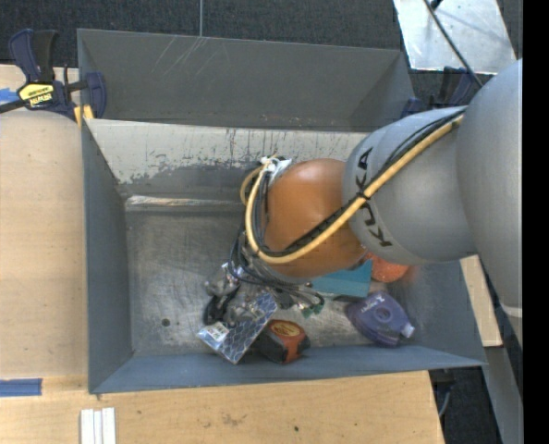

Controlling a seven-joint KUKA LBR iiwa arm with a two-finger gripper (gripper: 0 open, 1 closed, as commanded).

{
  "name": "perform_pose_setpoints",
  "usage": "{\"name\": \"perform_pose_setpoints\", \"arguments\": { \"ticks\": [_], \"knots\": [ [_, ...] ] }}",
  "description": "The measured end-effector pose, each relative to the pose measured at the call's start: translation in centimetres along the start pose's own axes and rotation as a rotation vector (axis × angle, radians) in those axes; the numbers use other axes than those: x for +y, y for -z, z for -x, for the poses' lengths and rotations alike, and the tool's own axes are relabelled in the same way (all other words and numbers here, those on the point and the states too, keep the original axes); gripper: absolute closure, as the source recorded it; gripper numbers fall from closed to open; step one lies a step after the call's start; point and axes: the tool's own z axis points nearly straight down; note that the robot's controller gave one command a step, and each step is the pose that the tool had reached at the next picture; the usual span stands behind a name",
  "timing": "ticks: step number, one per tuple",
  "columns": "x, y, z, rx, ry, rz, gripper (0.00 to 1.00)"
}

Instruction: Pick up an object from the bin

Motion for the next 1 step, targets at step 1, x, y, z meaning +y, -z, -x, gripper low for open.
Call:
{"name": "perform_pose_setpoints", "arguments": {
  "ticks": [1],
  "knots": [
    [0.0,0.0,0.0,0.0,-0.001,0.0,1.0]
  ]
}}
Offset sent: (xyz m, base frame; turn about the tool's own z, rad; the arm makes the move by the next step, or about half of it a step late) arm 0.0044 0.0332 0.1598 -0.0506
